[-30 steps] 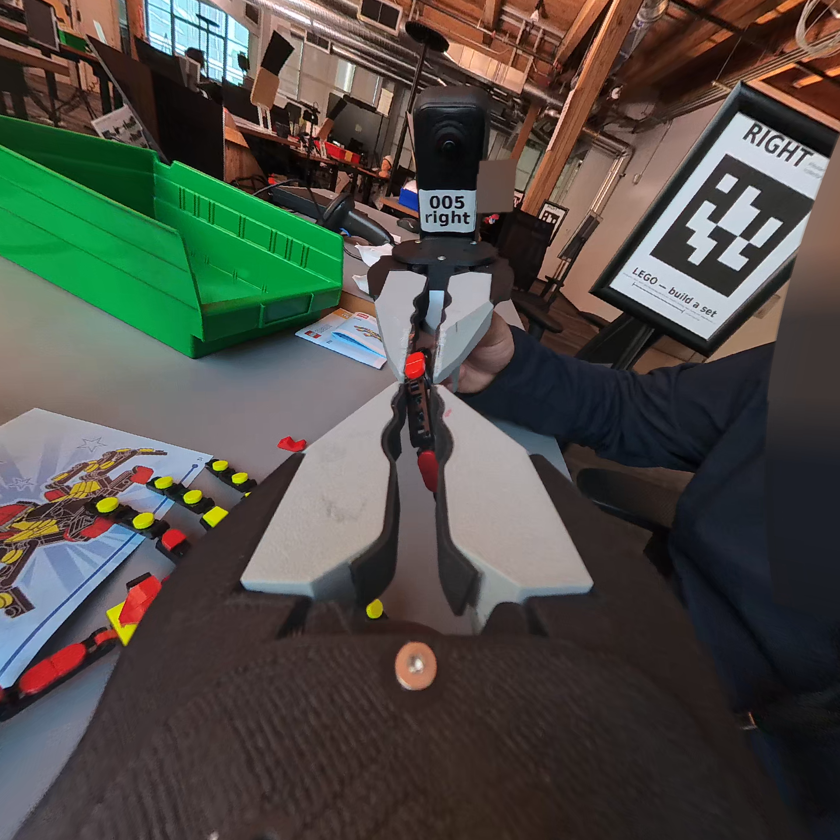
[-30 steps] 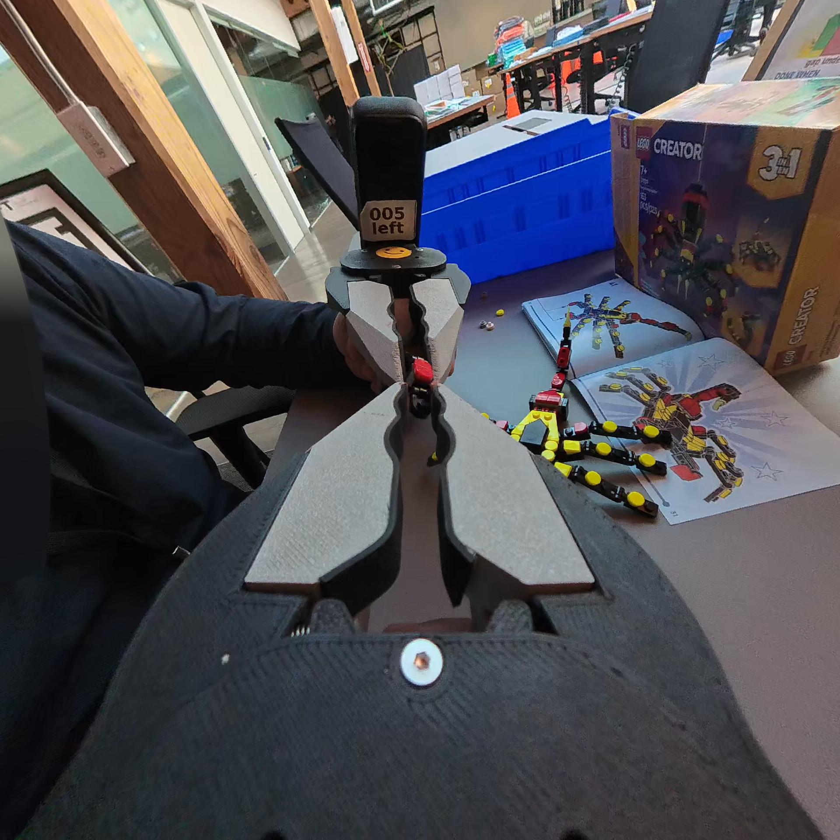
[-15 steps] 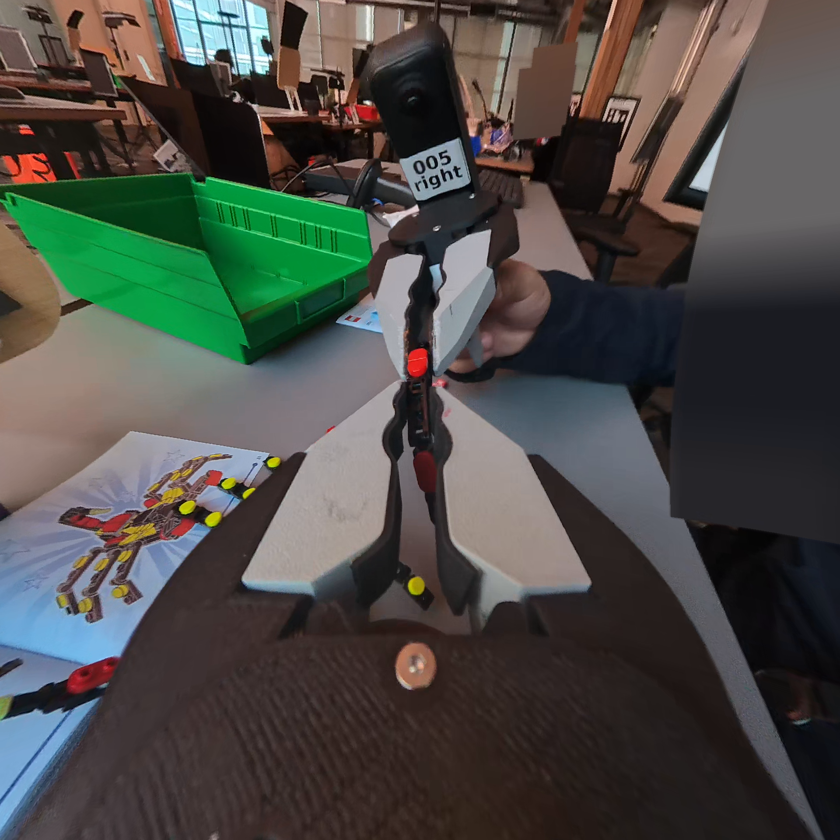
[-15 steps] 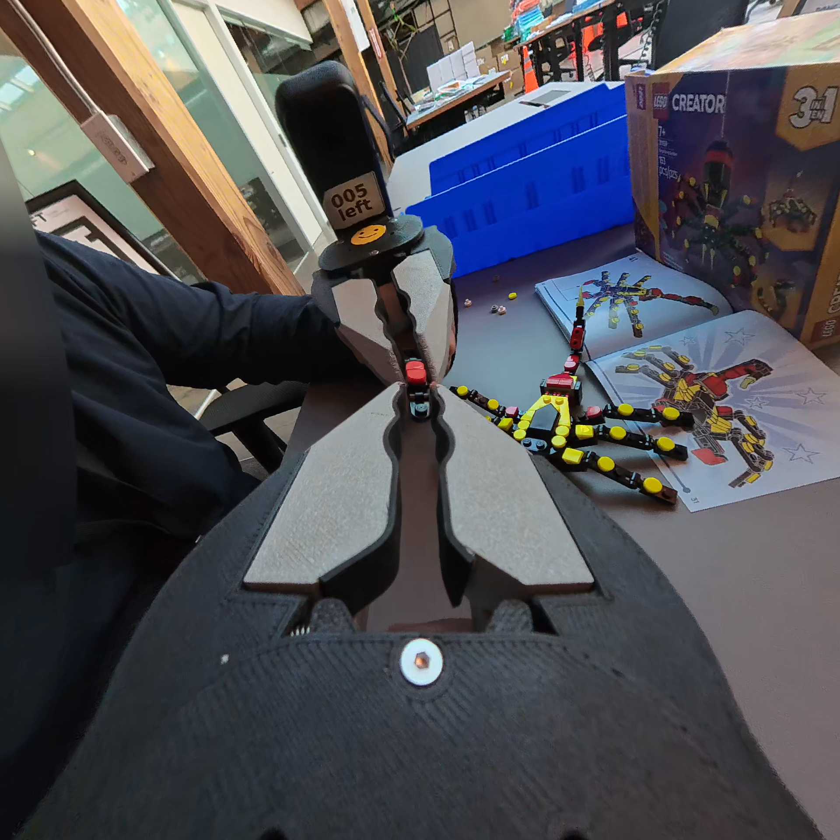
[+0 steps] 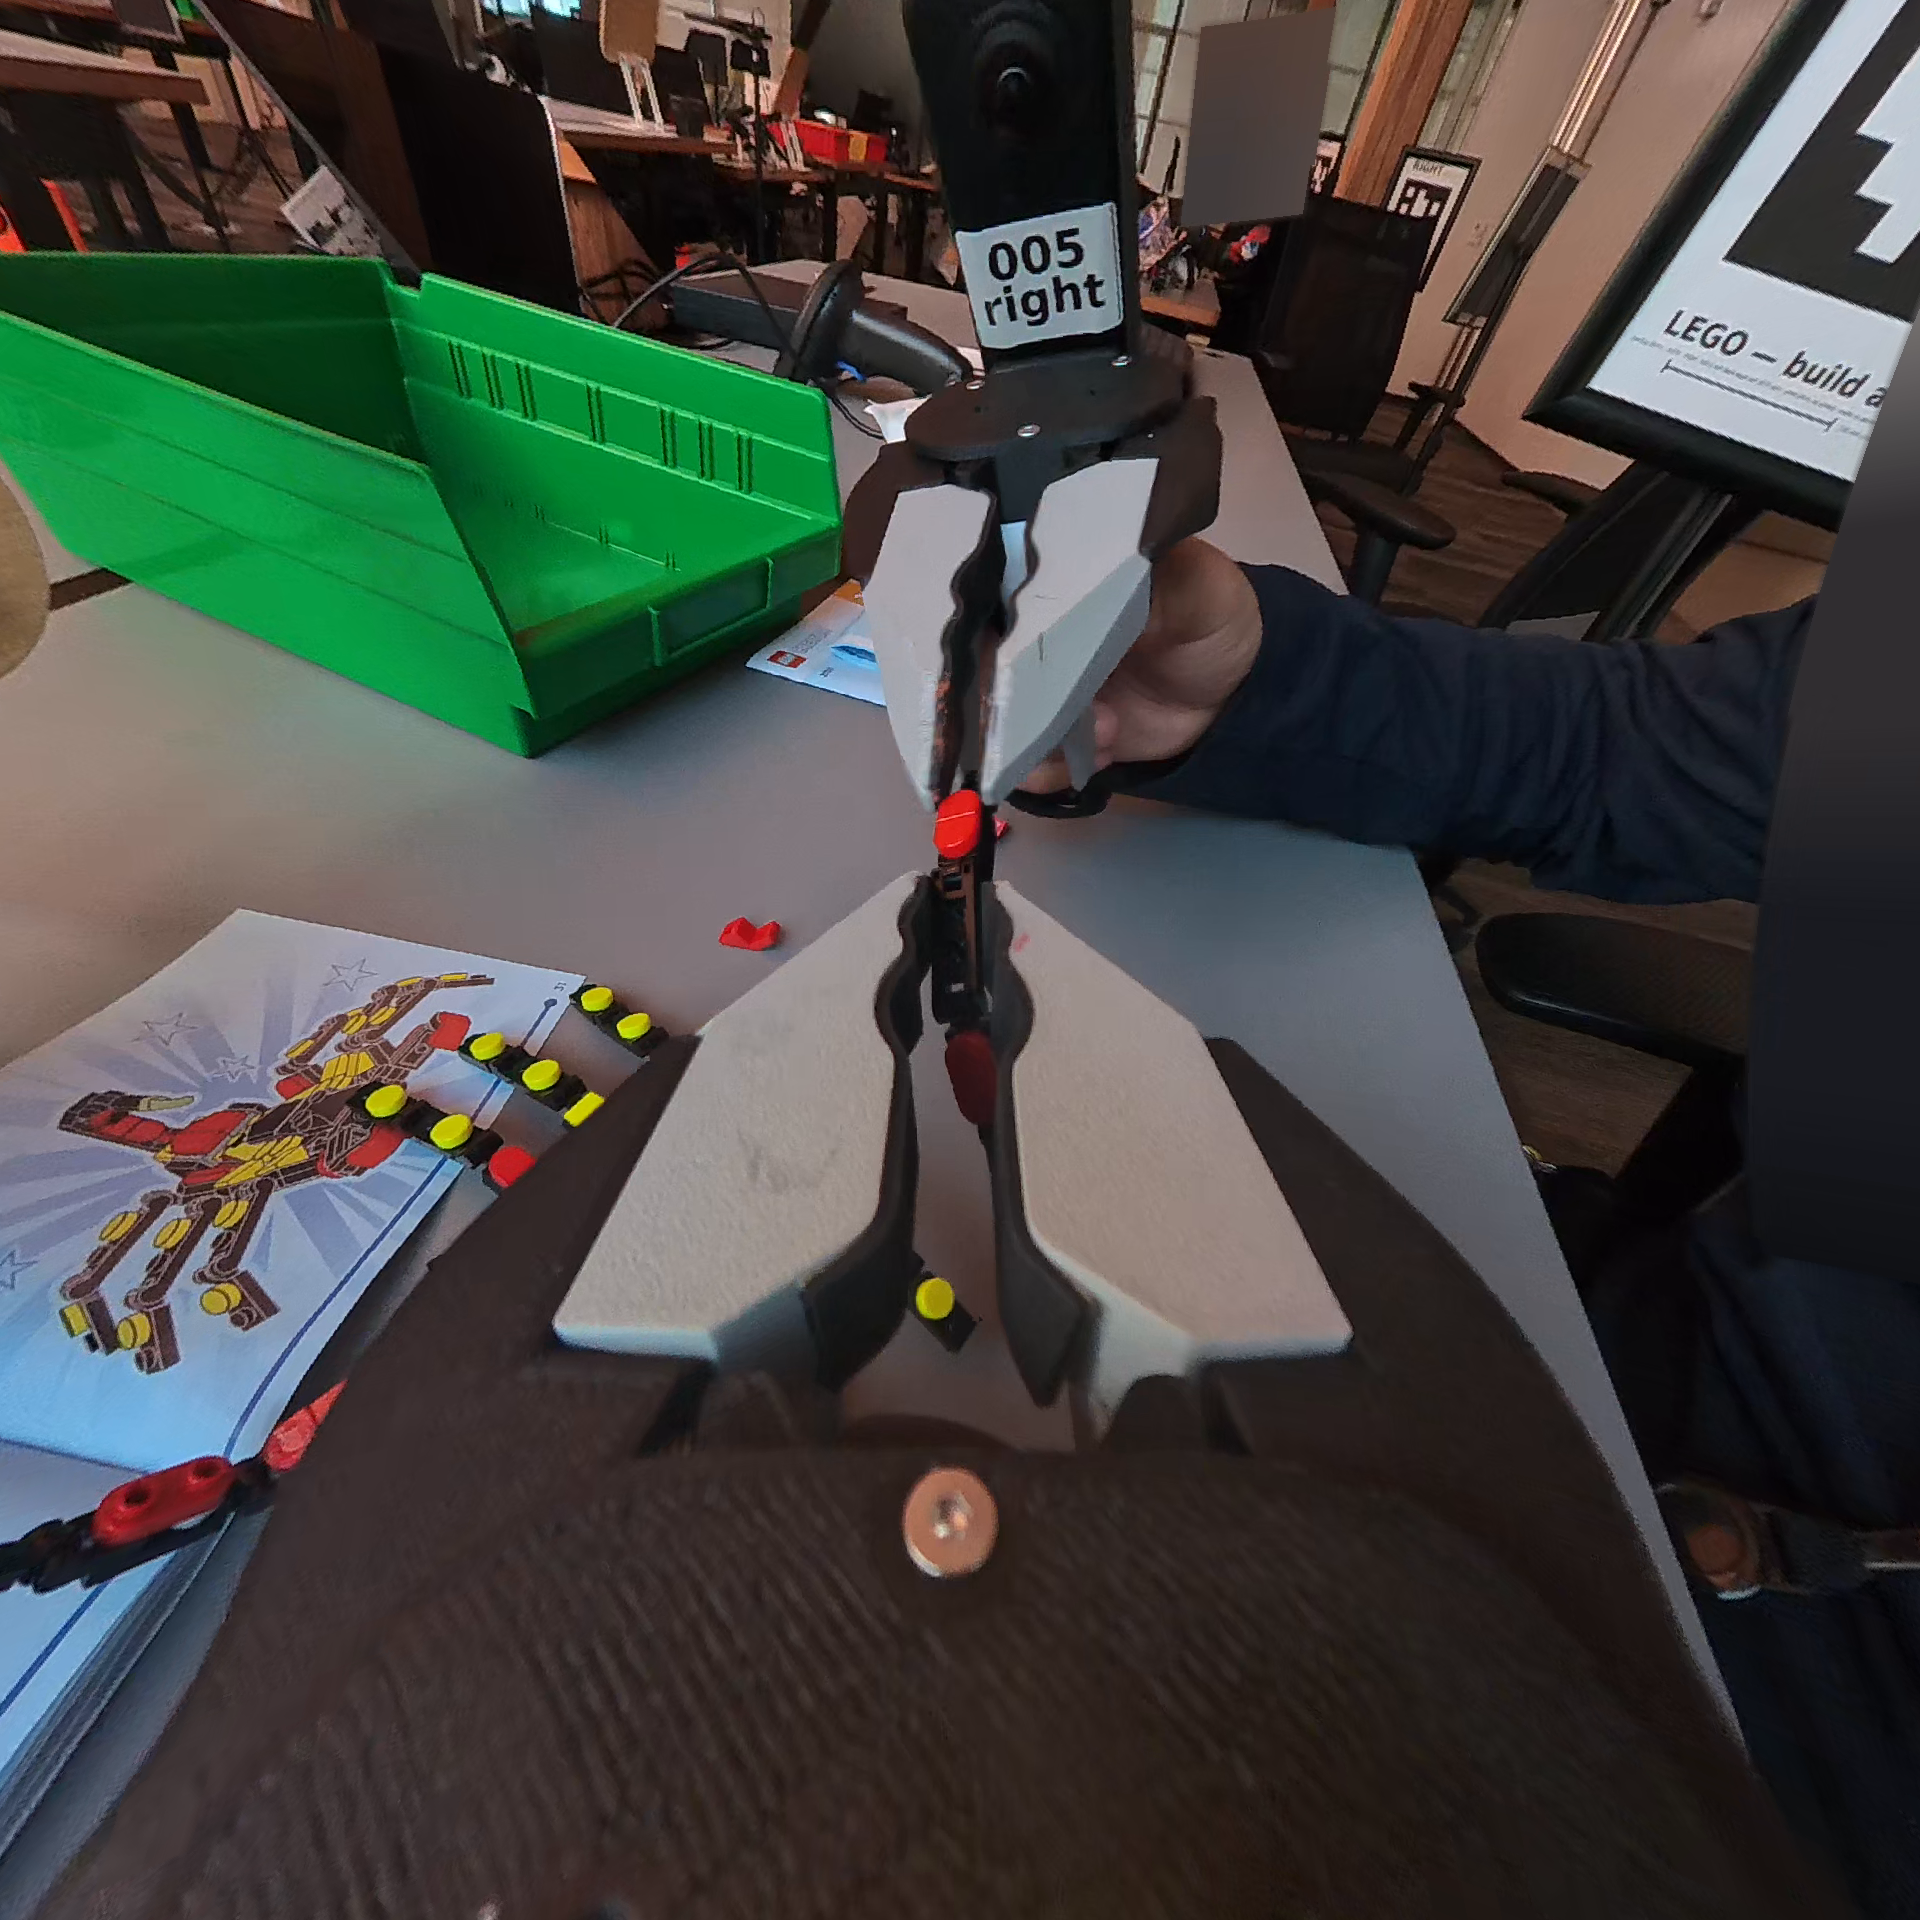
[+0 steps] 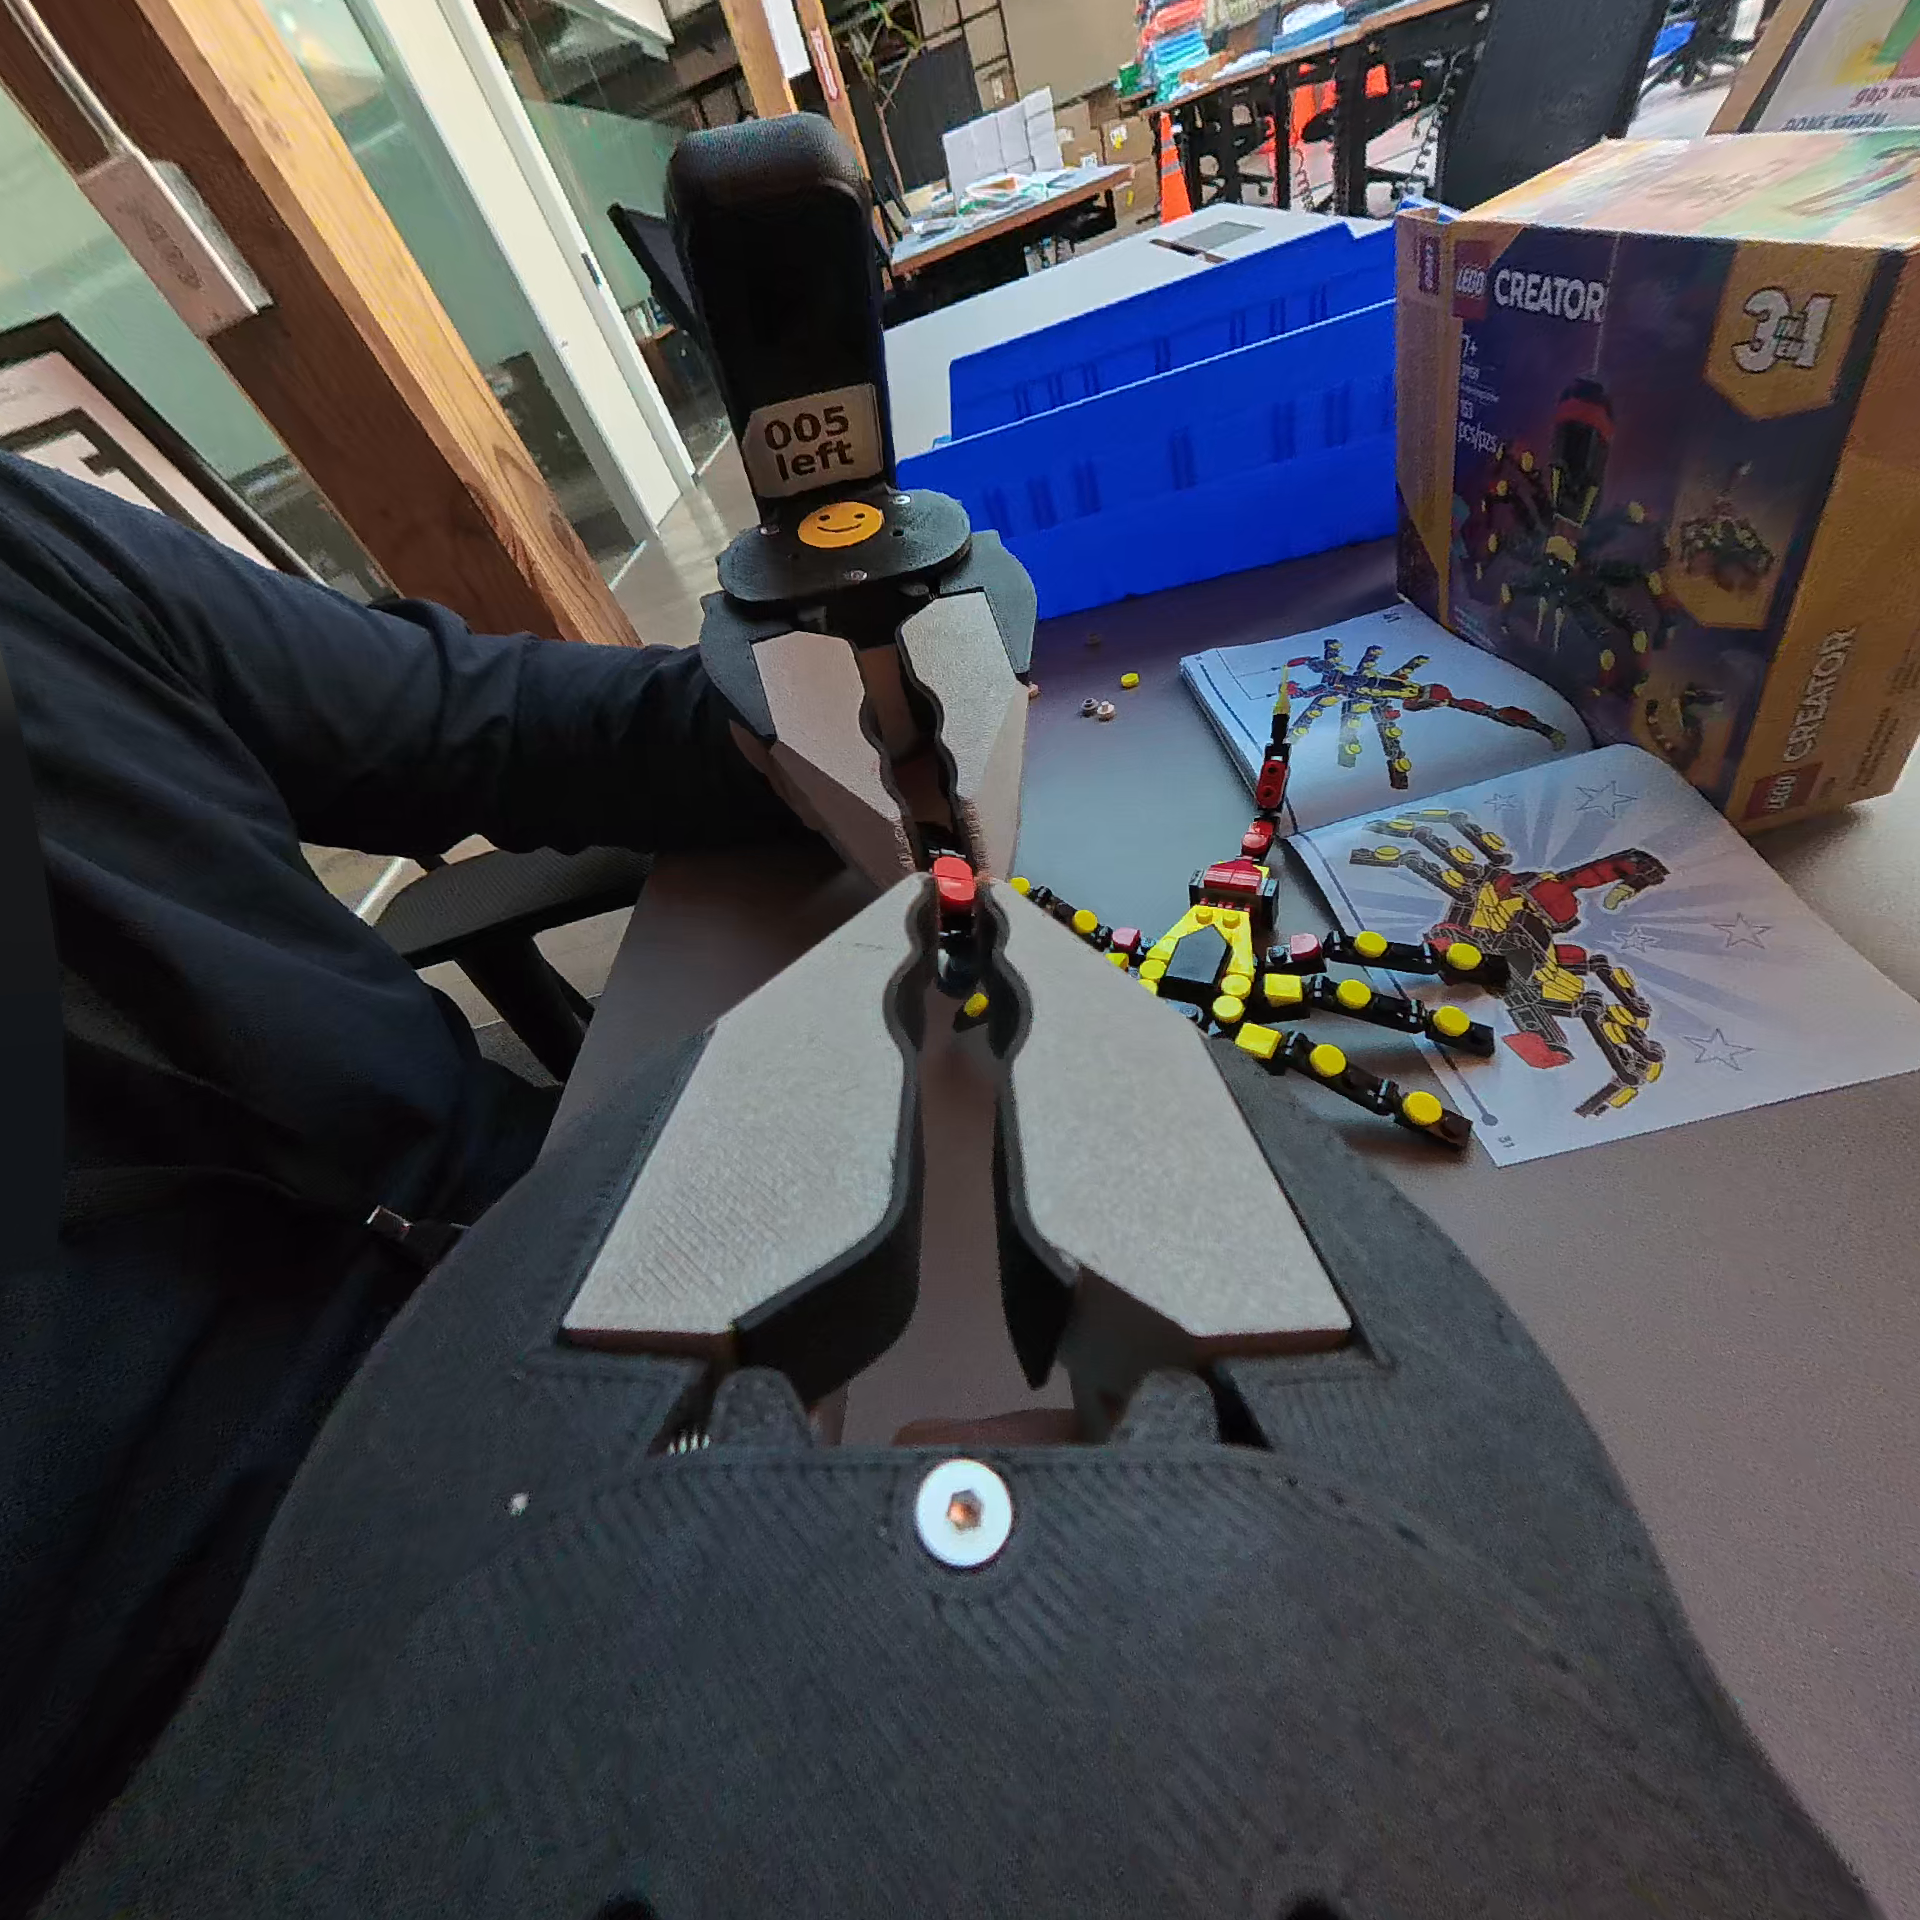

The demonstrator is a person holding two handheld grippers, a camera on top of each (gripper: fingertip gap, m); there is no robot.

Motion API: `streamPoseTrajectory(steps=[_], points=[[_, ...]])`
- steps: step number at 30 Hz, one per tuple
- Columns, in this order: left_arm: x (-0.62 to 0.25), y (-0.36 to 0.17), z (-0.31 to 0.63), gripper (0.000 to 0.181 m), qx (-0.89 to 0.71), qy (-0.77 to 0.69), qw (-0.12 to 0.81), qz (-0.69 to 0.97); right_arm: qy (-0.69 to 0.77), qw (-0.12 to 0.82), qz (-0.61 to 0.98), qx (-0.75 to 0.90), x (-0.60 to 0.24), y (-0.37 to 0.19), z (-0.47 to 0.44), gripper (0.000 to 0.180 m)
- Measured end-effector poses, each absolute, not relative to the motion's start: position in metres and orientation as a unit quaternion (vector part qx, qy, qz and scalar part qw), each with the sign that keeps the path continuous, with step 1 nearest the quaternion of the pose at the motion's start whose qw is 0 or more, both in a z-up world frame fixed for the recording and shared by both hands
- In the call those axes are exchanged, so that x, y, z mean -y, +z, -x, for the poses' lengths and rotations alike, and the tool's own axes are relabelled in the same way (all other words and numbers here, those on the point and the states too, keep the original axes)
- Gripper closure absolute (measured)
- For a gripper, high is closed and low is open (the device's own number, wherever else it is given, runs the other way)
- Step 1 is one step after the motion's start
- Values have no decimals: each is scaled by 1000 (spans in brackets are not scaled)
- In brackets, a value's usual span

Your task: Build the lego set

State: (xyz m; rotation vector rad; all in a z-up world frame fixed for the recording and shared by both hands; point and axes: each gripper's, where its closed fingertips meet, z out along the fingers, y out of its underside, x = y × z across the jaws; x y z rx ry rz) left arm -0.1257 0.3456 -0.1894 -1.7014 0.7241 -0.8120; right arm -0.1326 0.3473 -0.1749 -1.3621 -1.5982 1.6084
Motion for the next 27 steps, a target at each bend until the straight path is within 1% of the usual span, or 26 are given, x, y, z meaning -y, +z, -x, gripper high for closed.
streamPoseTrajectory(steps=[2,5,8,13,15,23,27], points=[[-346,-191,126,176,-303,-337,531,716,580,252,499,592,-348,-176,132,177],[-347,-191,126,176,-298,-338,531,717,575,249,498,600,-346,-178,132,171],[-347,-190,126,176,-296,-345,530,716,566,251,502,603,-346,-182,133,174],[-346,-192,124,176,-308,-333,529,717,580,241,500,596,-344,-180,134,173],[-345,-193,123,176,-314,-326,531,717,582,237,501,595,-344,-180,133,175],[-347,-196,123,176,-332,-280,544,718,562,250,500,609,-345,-183,133,176],[-347,-194,119,172,-320,-302,546,713,559,269,490,613,-343,-178,134,176]])
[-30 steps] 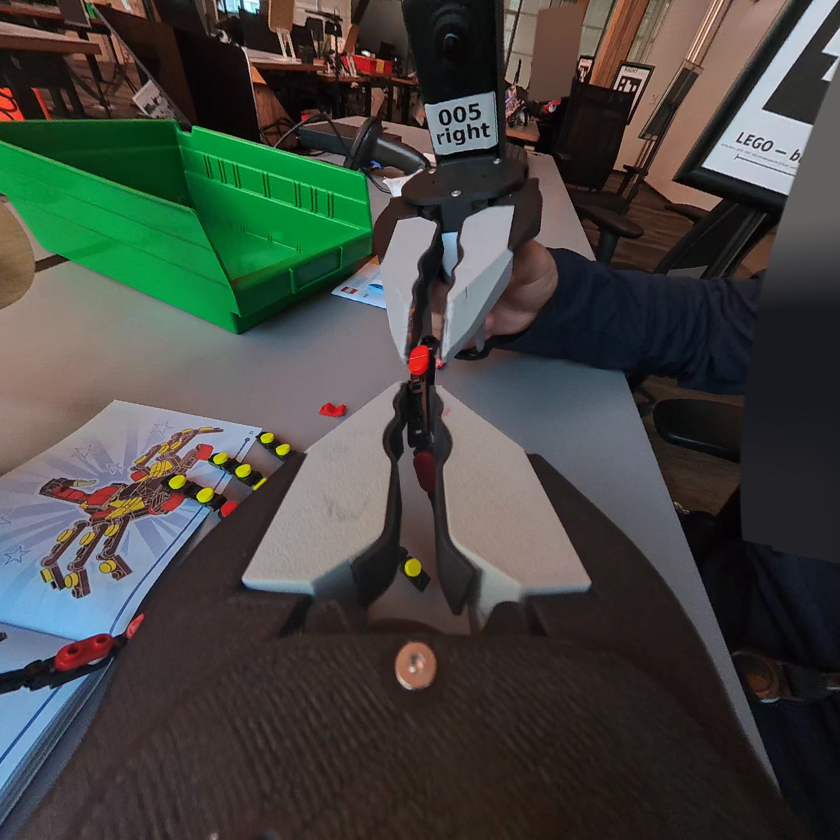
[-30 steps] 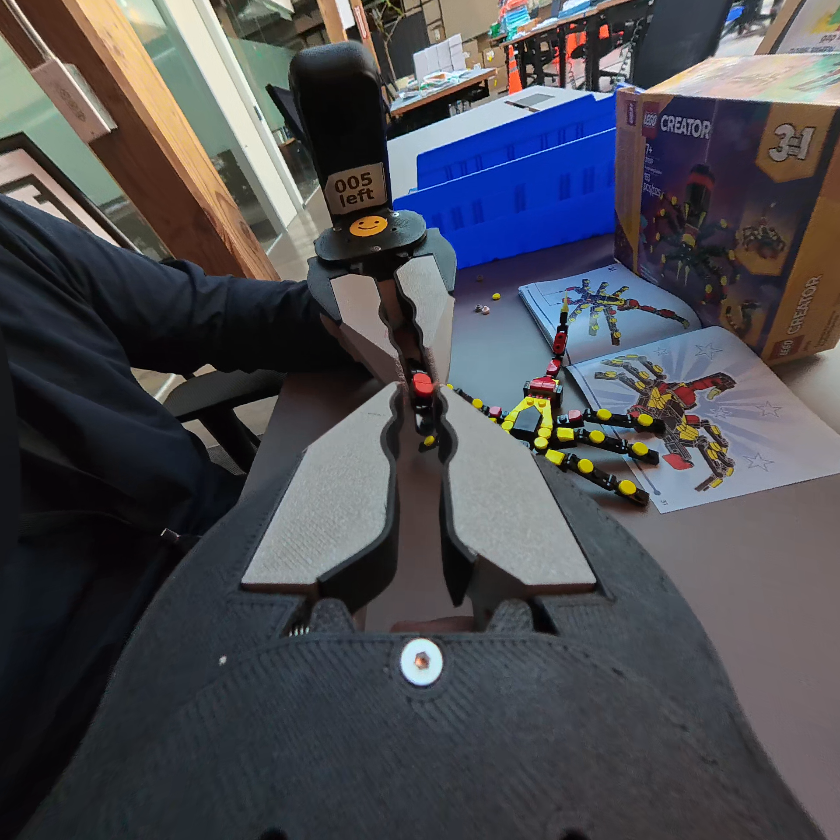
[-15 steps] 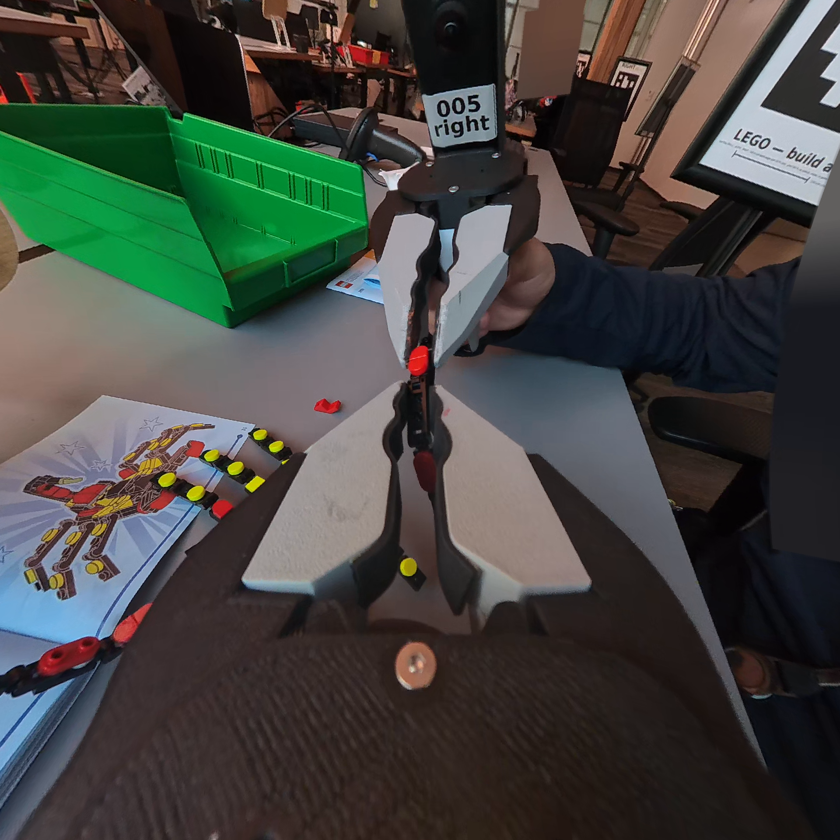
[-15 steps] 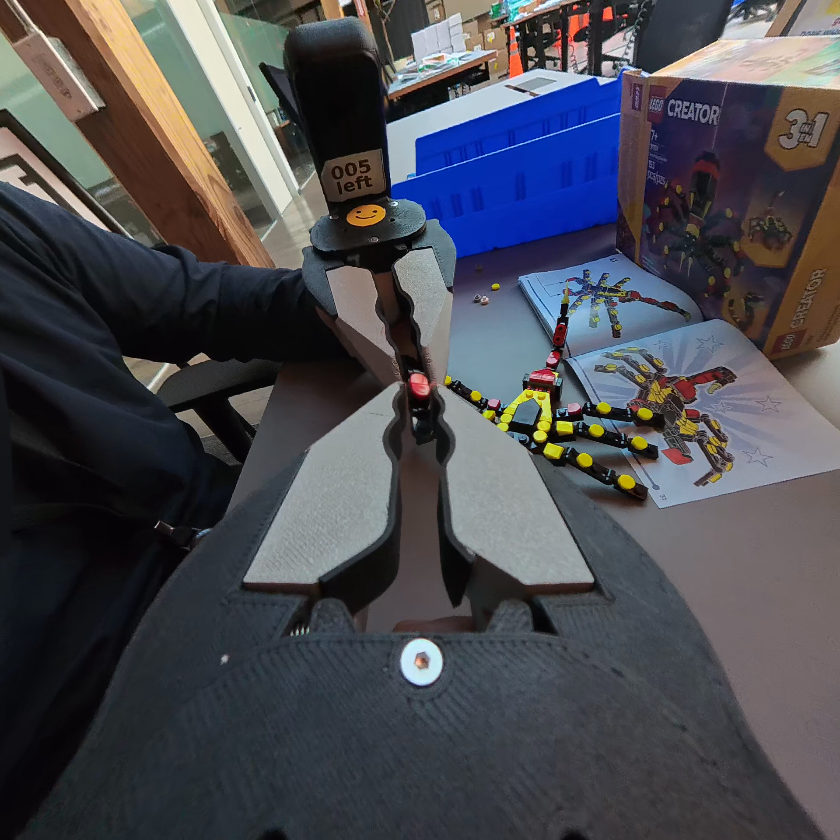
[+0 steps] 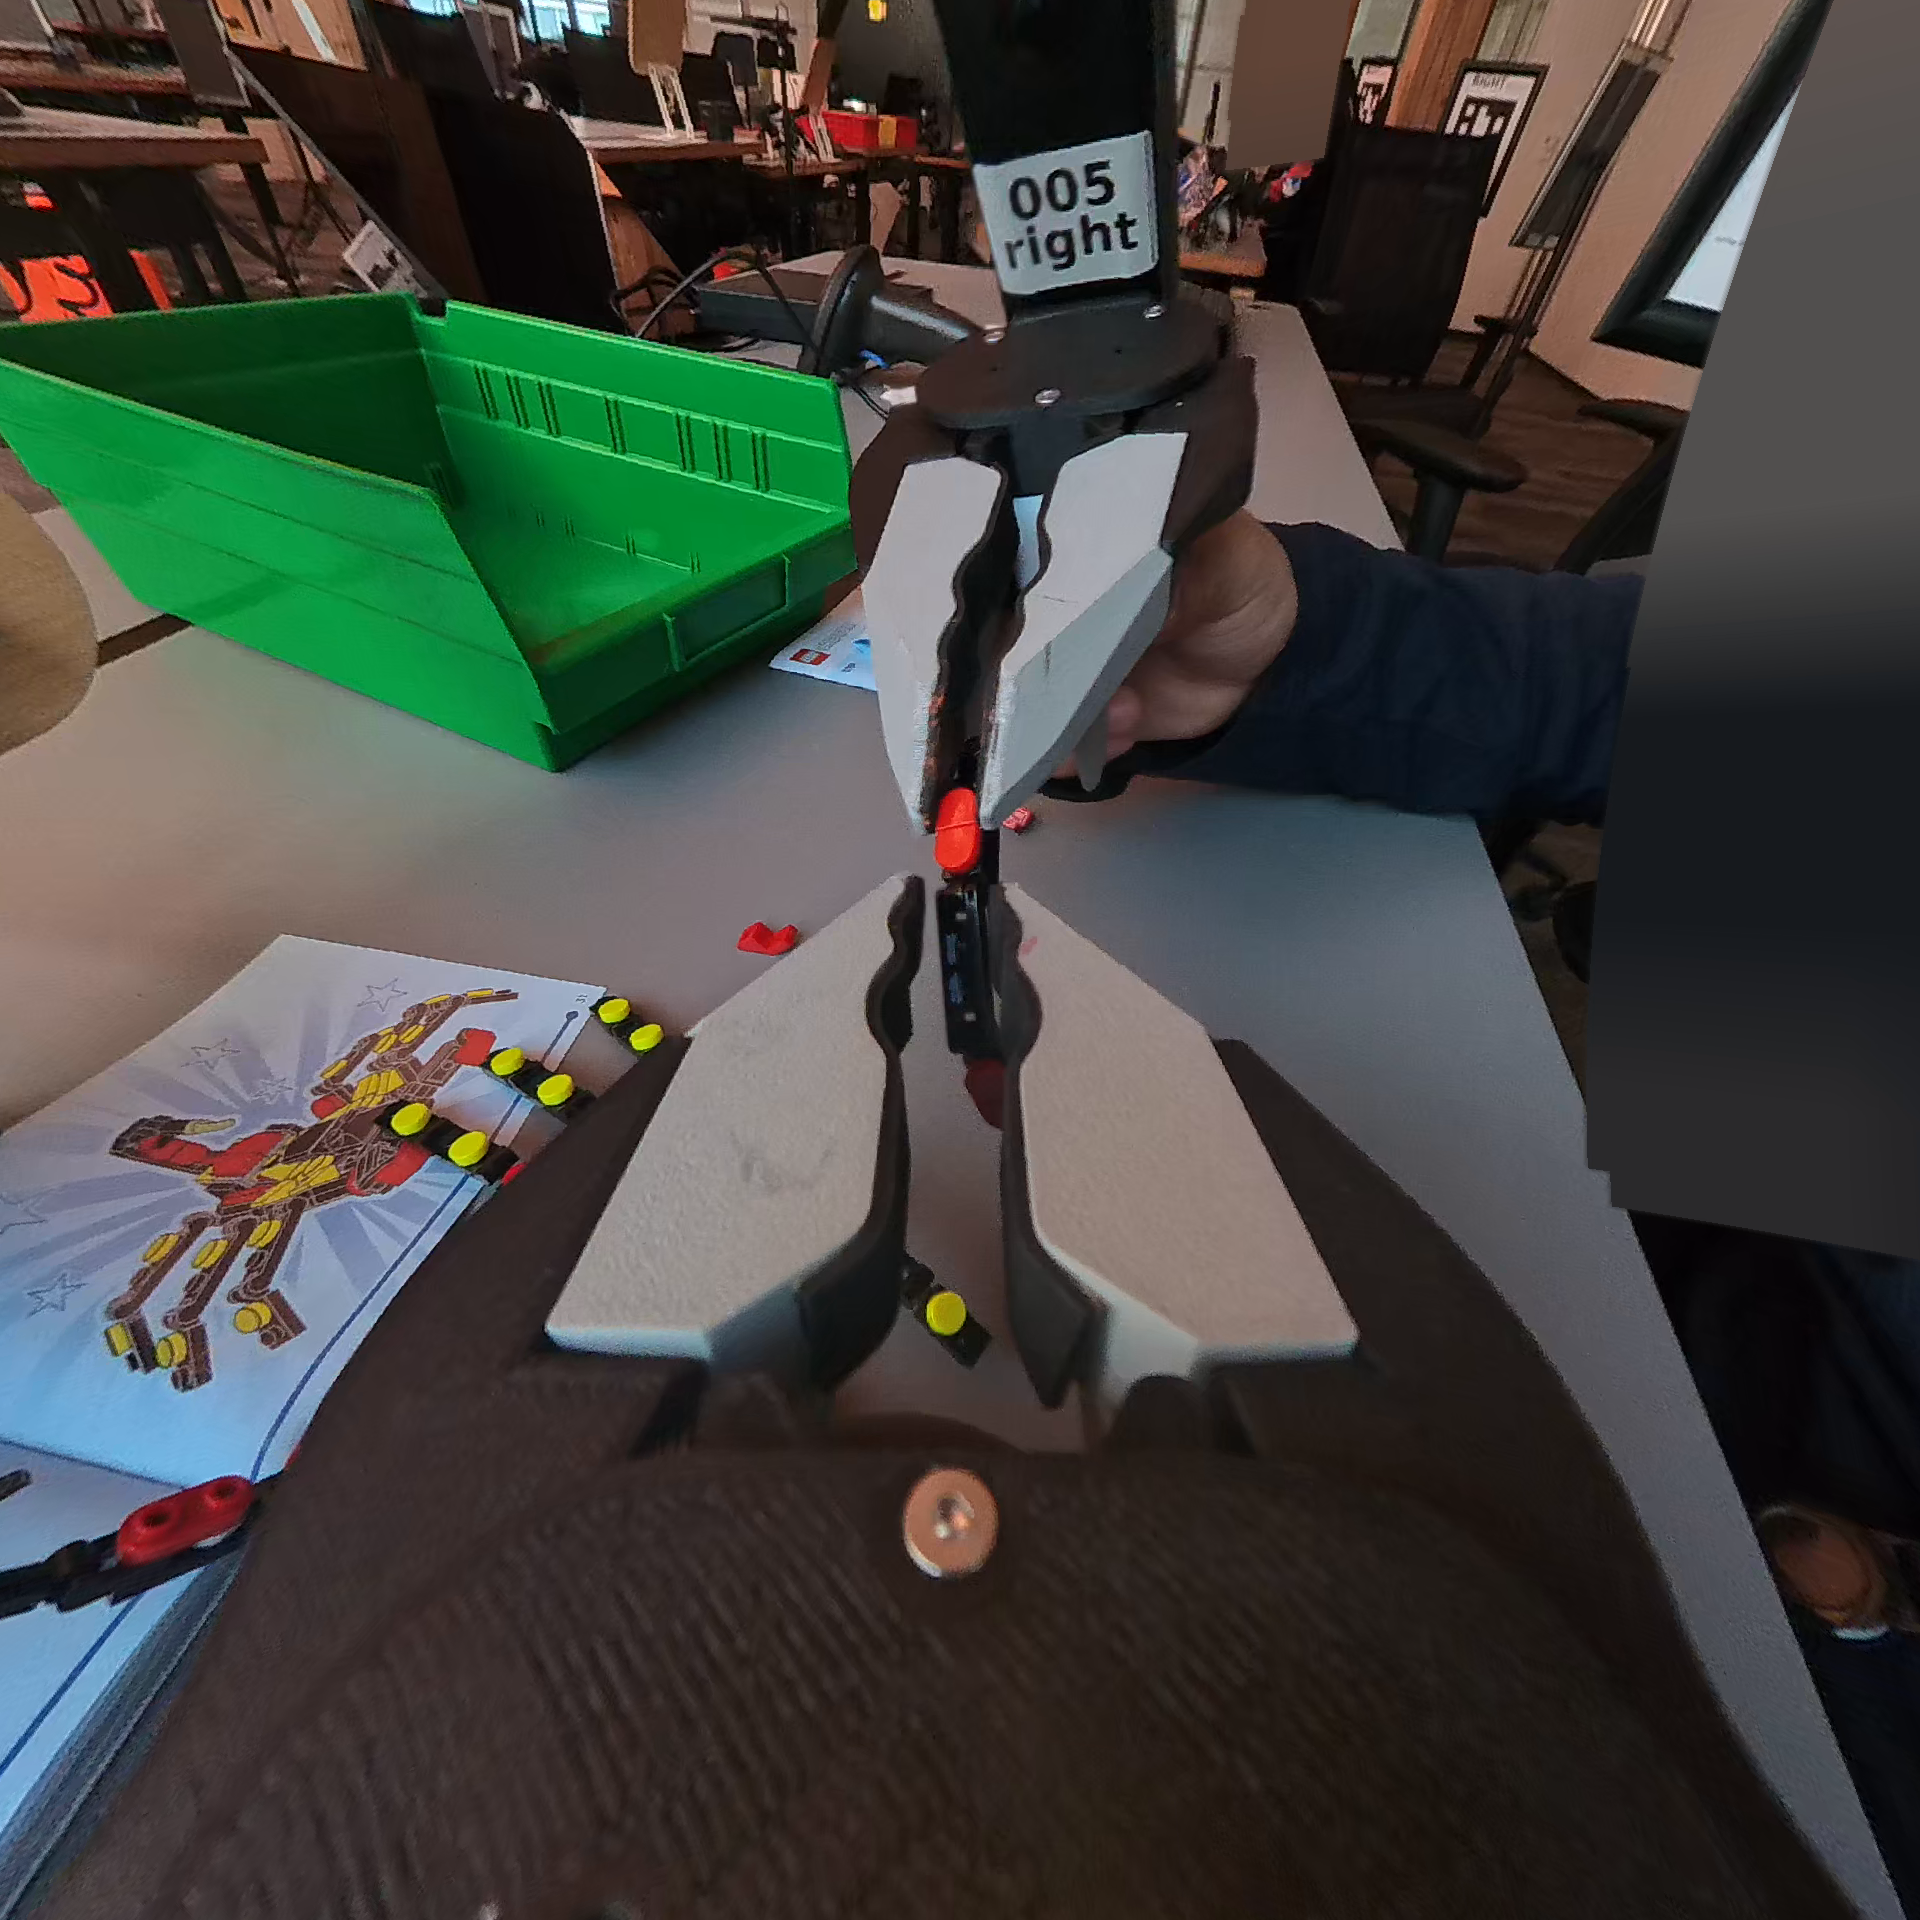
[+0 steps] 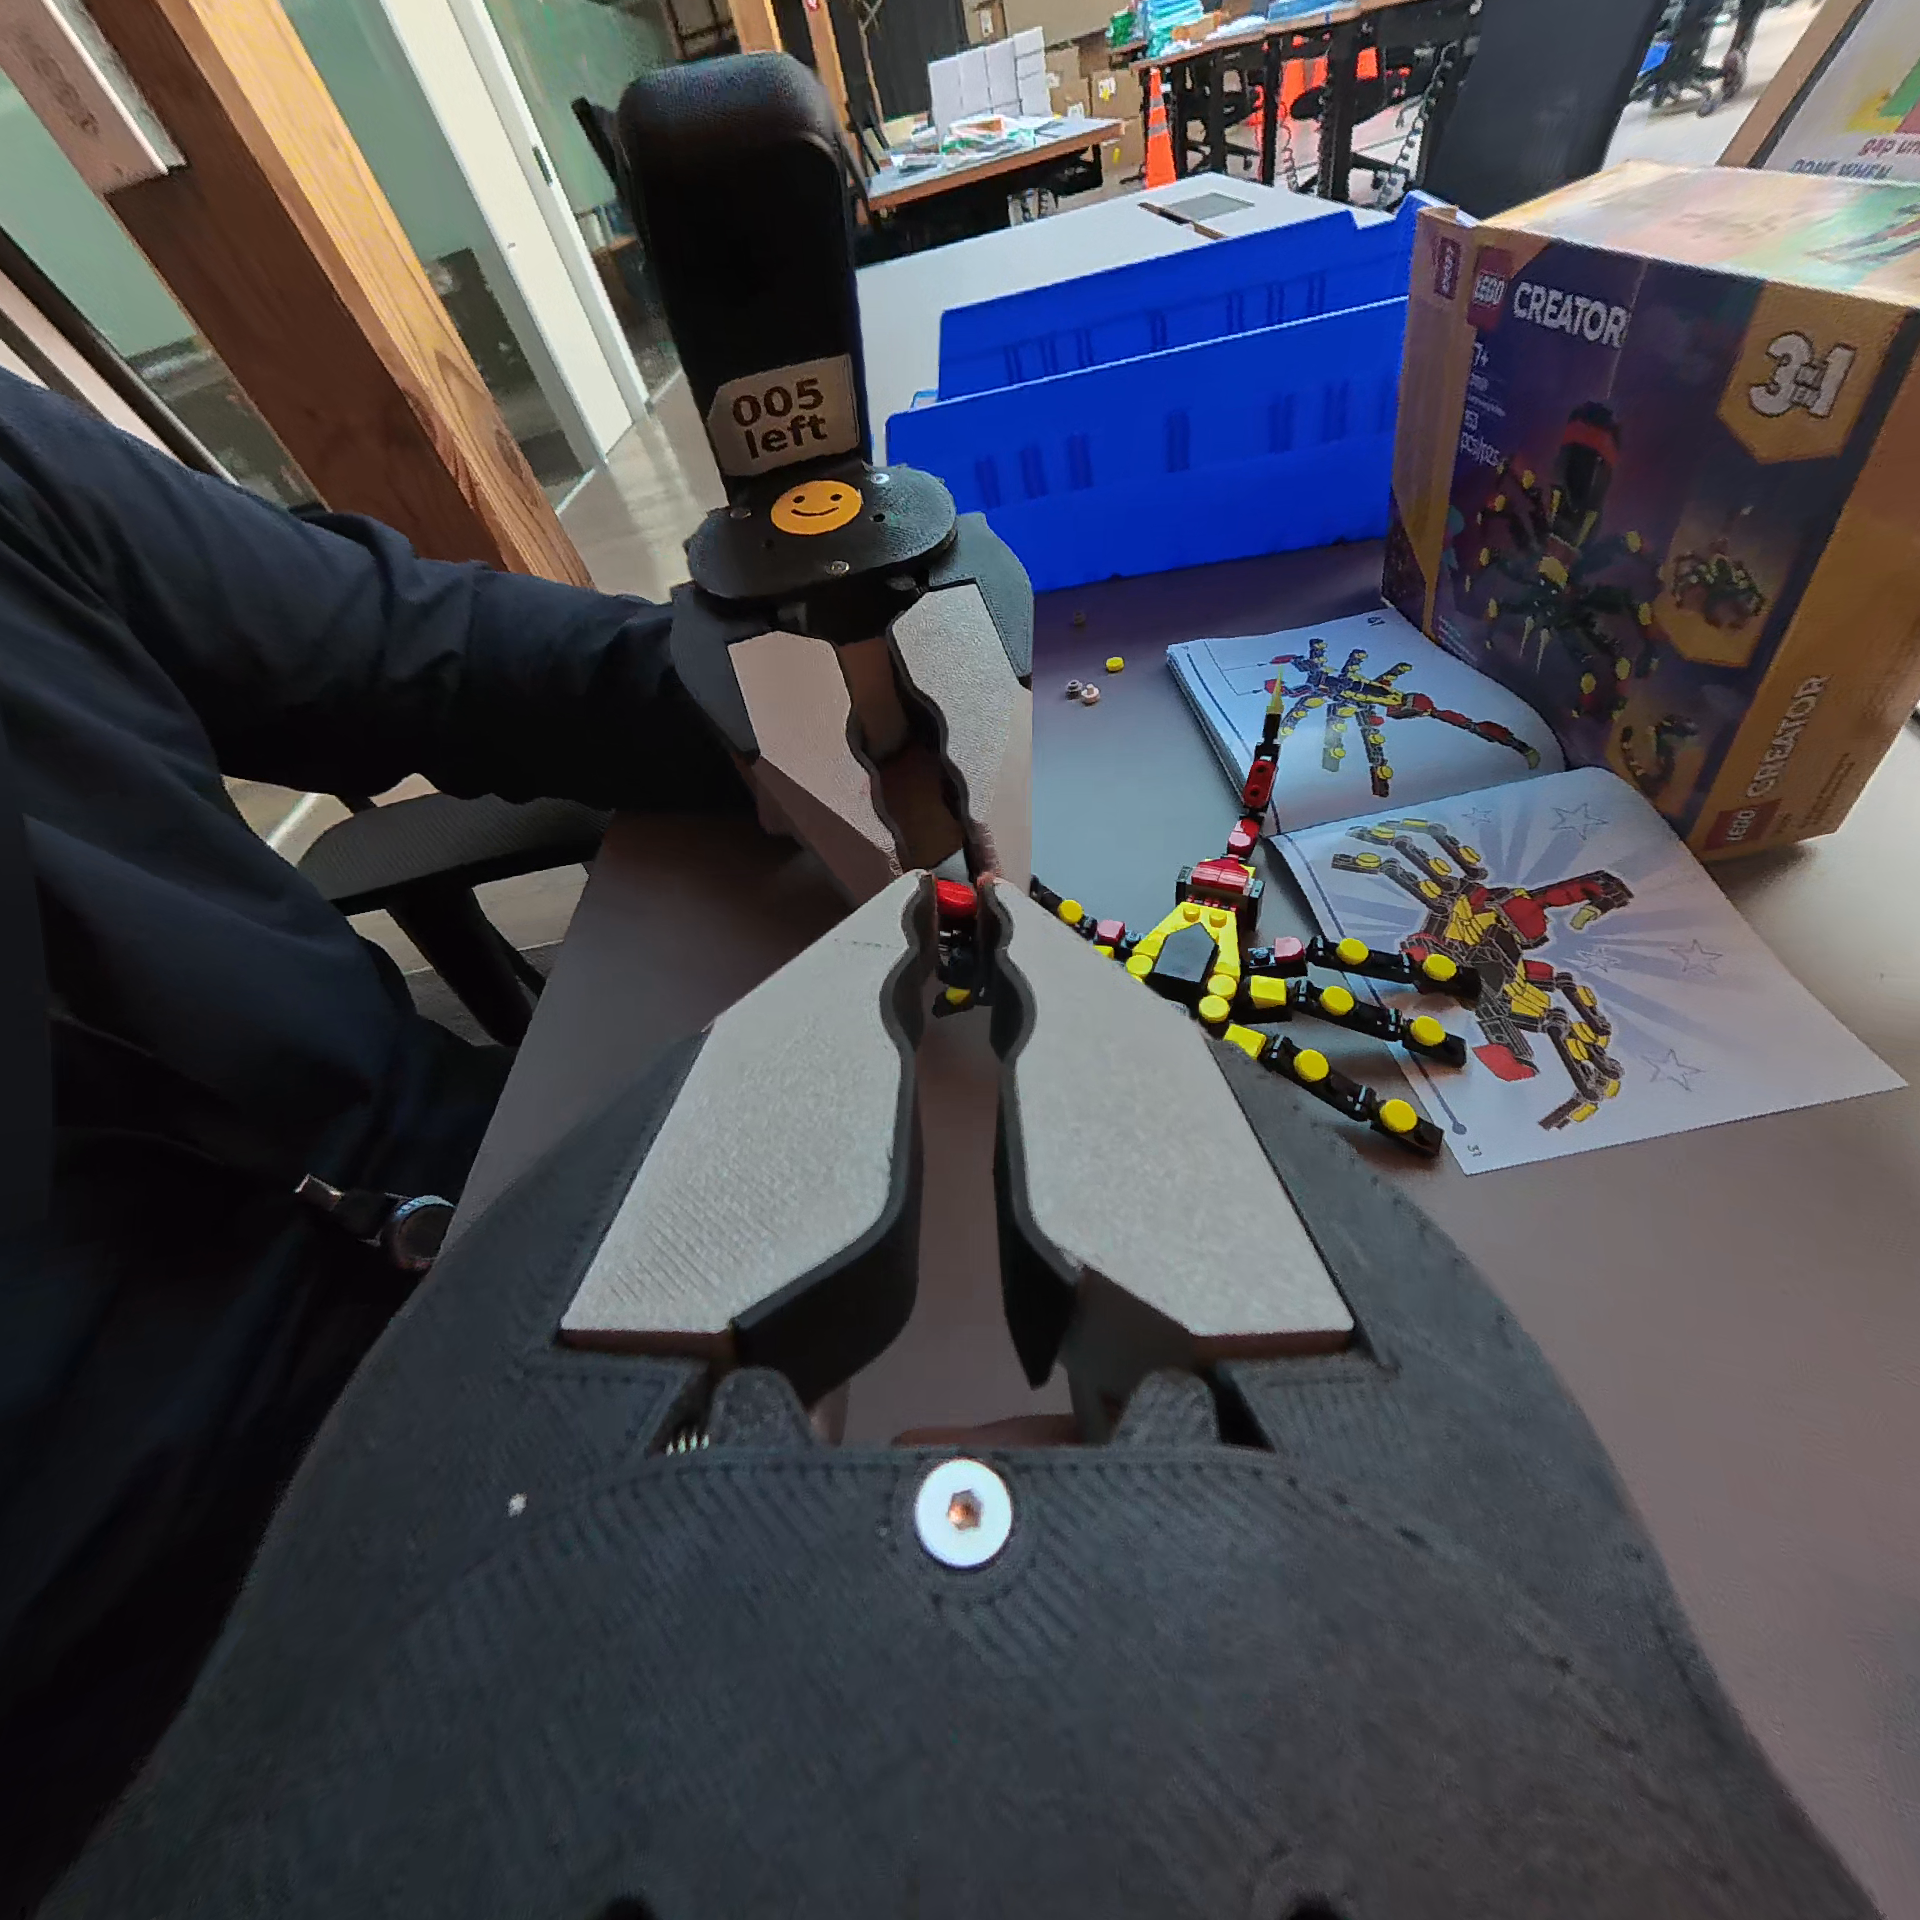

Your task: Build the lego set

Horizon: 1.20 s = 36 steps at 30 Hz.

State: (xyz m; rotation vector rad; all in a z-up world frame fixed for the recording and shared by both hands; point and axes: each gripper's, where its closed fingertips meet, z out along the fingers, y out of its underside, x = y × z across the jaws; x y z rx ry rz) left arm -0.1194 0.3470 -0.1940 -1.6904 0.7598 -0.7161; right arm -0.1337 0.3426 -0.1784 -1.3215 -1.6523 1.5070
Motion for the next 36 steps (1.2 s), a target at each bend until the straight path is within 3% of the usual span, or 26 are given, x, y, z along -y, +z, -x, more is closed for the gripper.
streamPoseTrajectory(steps=[11,16,17,18,27,32,36], points=[[-344,-188,115,174,-286,-380,531,701,560,283,478,614,-341,-173,132,176],[-339,-179,111,156,-277,-424,525,685,552,285,477,621,-340,-176,133,176],[-341,-180,114,171,-278,-409,529,689,559,281,473,620,-337,-174,133,176],[-341,-180,115,175,-289,-391,542,686,561,279,473,619,-336,-174,133,176],[-343,-187,118,176,-328,-319,552,697,555,272,480,623,-336,-179,135,176],[-348,-198,120,176,-384,-189,571,700,627,244,465,575,-334,-157,130,180],[-352,-193,123,176,-347,-227,577,704,615,284,459,575,-345,-151,125,180]])
